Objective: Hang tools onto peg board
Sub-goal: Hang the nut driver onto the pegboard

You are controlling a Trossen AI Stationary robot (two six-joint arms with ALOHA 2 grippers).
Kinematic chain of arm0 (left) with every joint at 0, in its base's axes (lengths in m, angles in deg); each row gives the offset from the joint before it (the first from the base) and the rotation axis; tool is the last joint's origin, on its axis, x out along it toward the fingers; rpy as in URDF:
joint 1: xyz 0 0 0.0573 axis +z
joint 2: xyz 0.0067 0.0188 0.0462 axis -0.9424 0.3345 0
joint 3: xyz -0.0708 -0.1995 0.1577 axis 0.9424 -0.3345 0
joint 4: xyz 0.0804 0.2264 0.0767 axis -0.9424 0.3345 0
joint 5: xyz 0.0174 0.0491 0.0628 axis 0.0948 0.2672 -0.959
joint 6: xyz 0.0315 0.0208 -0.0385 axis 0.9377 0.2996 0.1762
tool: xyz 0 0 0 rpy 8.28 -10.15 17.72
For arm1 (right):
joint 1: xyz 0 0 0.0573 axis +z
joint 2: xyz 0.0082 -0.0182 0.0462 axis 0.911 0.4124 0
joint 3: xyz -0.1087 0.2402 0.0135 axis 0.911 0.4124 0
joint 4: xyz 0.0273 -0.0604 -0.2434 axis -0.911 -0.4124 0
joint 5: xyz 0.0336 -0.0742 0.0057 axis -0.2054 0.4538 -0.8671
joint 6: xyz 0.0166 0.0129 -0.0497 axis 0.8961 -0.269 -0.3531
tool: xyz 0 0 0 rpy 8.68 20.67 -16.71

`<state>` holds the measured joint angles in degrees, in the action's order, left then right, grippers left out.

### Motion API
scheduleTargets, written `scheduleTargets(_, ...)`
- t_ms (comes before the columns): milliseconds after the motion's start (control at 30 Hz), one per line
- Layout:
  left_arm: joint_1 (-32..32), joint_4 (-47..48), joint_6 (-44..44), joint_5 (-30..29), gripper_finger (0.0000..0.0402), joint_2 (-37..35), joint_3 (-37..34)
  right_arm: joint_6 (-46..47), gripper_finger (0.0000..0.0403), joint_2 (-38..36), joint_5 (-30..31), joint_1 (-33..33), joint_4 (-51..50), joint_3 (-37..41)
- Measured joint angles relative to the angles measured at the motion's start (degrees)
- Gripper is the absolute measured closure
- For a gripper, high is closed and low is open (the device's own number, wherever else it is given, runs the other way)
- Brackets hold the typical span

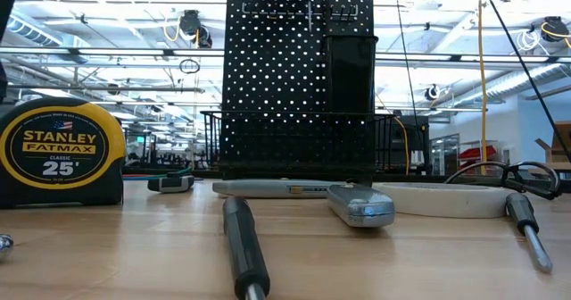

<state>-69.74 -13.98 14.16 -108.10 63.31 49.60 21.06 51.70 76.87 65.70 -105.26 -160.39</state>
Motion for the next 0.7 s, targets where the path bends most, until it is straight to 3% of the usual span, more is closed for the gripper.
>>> scheduleTargets(700, 2.5, 0.8, 0.5, 2.9, 0.0362, 0.0, 0.0, -0.4, 0.0181, 0.0, -0.1, 0.0, 0.0, 0.0)
